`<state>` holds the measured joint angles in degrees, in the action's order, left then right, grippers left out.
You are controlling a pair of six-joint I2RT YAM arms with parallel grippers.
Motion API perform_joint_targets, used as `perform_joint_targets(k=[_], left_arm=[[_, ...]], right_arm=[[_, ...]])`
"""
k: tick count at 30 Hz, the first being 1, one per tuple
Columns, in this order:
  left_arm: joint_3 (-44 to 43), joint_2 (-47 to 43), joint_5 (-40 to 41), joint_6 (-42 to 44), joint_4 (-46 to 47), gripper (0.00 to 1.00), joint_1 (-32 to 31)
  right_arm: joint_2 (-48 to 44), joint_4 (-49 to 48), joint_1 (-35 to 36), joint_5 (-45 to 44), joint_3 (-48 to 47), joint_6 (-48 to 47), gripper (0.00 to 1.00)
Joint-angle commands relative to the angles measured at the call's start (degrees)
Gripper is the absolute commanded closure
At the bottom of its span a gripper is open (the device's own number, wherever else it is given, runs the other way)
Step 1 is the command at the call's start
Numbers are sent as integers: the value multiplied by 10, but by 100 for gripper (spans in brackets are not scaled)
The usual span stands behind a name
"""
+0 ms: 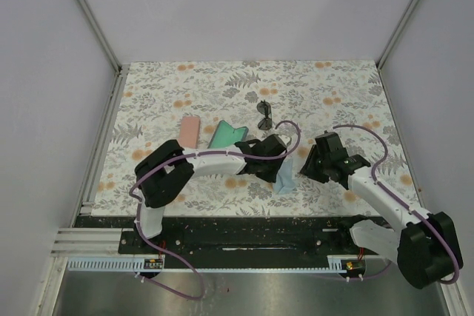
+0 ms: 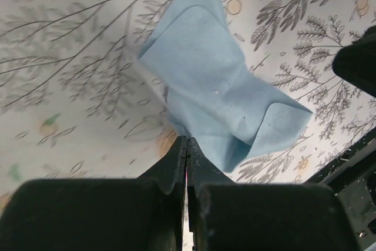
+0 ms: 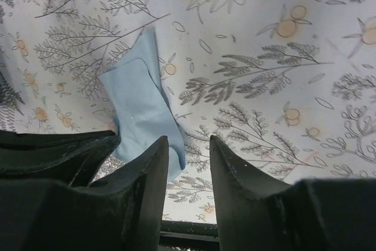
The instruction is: Organize the sunglasses
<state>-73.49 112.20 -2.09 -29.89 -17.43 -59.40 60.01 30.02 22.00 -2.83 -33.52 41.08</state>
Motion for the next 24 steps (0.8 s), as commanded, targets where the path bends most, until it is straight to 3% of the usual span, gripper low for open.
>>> perform_joint_targets(k=[1, 7, 10, 17, 24], left_arm=[[5, -79, 45, 21, -20, 100, 8], [-16, -87, 43, 33, -45, 100, 8], [-18, -85, 41, 32, -45, 100, 8], [-24, -107, 38, 33, -54, 100, 8], [-27, -158, 44, 38, -75, 100, 8]], right_arm=[[22, -61, -1, 73, -23, -17, 60], [38, -151, -1, 191, 23, 12, 59], [47, -158, -1, 202, 30, 9, 55], [76, -151, -1, 168, 6, -16, 53], [67, -88, -2, 45, -28, -24, 55]])
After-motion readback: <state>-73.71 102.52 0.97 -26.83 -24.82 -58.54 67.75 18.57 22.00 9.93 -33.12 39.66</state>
